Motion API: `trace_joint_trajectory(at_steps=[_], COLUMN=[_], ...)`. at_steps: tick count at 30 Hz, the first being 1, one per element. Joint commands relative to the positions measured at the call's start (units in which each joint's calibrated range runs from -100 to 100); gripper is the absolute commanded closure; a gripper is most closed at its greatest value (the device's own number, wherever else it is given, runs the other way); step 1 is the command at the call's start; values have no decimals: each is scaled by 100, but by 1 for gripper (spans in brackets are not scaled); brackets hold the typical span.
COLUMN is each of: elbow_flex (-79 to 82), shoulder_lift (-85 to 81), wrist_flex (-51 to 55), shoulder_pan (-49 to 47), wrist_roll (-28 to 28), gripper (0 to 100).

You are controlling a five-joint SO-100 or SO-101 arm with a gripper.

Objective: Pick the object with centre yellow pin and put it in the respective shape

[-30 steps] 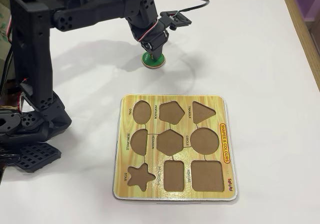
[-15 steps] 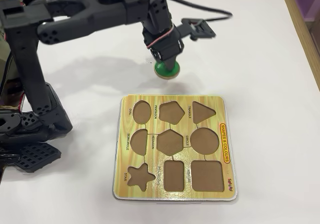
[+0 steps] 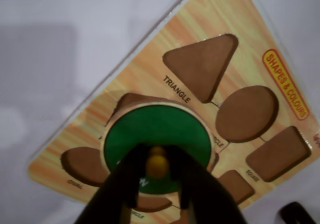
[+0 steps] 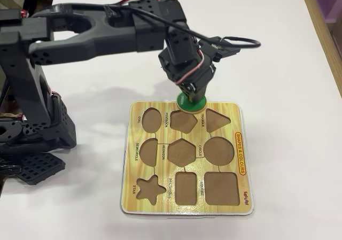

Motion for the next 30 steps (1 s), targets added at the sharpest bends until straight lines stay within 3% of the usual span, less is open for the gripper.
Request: trace_joint_trajectory(at_steps=[1,12,18,30], elbow_flex=[-144,-333,-414,-468], shoulder_lift=[-299,-241,-56,739], wrist_flex=[-32,-75,-991,-1544], shoulder_pan=[345,1585,1693,1585], wrist_roll=[582,854,786,477], gripper=[98,98,98,98])
